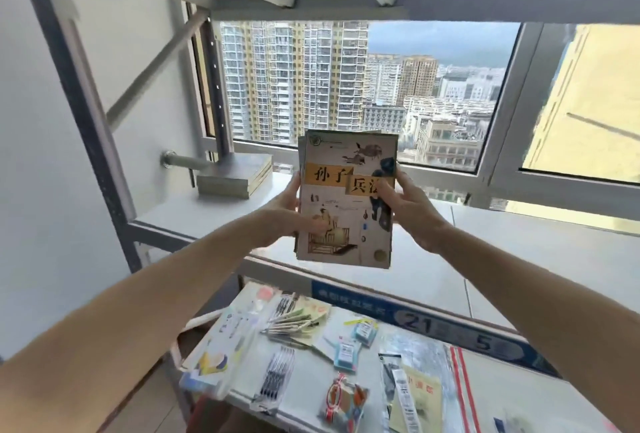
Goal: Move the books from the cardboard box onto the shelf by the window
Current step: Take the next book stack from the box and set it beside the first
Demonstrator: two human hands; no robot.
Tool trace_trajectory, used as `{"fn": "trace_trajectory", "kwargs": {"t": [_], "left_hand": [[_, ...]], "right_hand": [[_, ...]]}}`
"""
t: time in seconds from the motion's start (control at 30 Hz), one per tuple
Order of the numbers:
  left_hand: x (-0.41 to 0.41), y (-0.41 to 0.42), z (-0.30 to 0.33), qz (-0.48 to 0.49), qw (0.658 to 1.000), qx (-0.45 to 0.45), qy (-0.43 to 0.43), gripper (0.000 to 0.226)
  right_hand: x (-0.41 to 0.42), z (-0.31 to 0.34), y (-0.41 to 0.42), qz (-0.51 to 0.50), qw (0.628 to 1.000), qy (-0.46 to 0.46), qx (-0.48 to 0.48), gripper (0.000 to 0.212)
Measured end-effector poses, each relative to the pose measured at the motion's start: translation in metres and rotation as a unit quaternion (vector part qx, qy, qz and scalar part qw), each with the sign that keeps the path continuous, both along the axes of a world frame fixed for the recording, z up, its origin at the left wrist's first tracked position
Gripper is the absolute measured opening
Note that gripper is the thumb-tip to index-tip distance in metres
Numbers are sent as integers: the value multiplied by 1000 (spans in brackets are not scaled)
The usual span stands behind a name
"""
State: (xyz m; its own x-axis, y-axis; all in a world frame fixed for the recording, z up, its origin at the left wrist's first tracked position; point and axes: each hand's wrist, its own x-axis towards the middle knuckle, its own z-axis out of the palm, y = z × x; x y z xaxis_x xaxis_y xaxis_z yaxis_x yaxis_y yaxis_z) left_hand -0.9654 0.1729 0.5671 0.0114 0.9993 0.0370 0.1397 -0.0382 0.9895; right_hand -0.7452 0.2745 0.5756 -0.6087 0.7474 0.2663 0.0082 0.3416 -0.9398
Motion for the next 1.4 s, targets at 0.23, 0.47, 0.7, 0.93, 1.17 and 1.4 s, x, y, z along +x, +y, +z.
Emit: {"fn": "trace_trajectory", "kwargs": {"t": [0.23,0.47,0.7,0.93,1.17,1.4], "left_hand": [[-104,52,-7,67,996,14,50,120],[-182,104,-31,29,994,56,91,129],[-215,137,-57,-13,981,136,139,127],[-231,143,-75,-41,965,168,196,135],[-226,141,-77,-62,969,162,177,130],[-221,153,-47,-22,999,20,11,103]], "right_hand": [[-110,-16,62,20,999,-16,43,32],[-176,-45,98,-28,996,-18,80,54],[-196,-59,102,-94,986,-41,133,69],[-194,-61,98,-69,982,-90,152,93],[-200,-66,104,-82,986,-68,126,89],[-213,-44,134,-99,995,-24,-11,61]]}}
